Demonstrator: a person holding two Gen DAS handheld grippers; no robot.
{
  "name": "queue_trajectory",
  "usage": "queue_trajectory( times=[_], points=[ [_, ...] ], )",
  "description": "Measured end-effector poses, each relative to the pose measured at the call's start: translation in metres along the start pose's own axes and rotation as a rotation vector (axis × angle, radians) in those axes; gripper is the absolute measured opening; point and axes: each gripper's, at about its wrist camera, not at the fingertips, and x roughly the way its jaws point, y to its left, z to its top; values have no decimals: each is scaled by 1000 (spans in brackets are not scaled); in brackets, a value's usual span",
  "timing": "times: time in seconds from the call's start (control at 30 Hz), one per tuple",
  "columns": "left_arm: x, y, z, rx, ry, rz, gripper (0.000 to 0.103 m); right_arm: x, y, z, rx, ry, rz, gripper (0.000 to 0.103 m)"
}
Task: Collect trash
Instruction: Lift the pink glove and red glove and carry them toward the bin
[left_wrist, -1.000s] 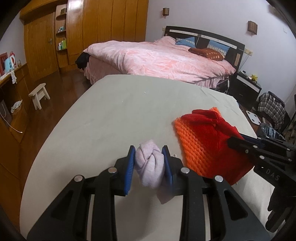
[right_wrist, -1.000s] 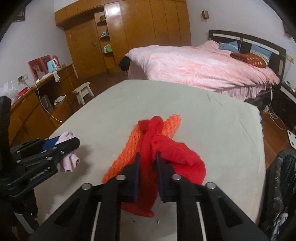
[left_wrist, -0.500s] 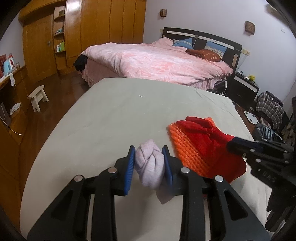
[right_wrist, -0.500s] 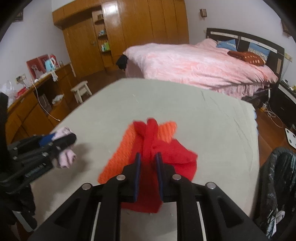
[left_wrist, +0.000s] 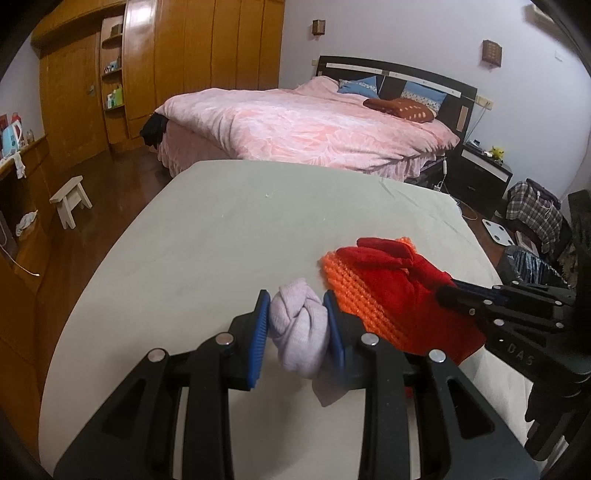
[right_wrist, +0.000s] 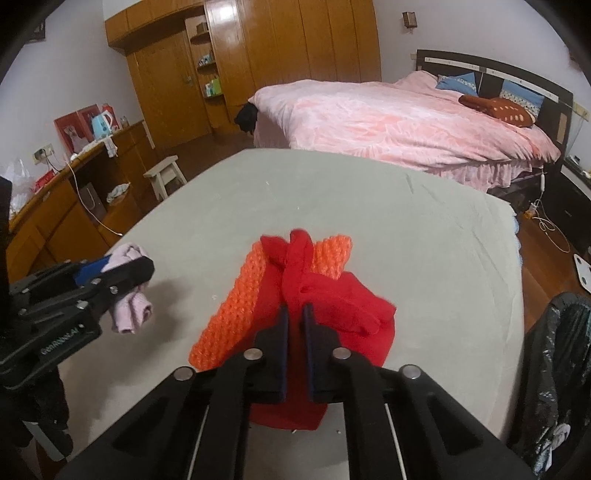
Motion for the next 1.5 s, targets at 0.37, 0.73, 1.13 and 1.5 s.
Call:
queue_trajectory(
  times=[0.37,0.73,1.13,1.5],
  points=[
    [-12,-12,8,7,-25,-21,29,-48,0,22,9,-95,36,6],
    [-26,-33,18,30,-35,-49,29,-74,-11,29,25,-131,18,6],
    [-40,-71,32,71,-66,-81,29,-103,-34,26,55,-169,-2,5],
    [-56,-124,43,98,-102,-130,29,-148,-66,20,87,-231,-48,6]
  ],
)
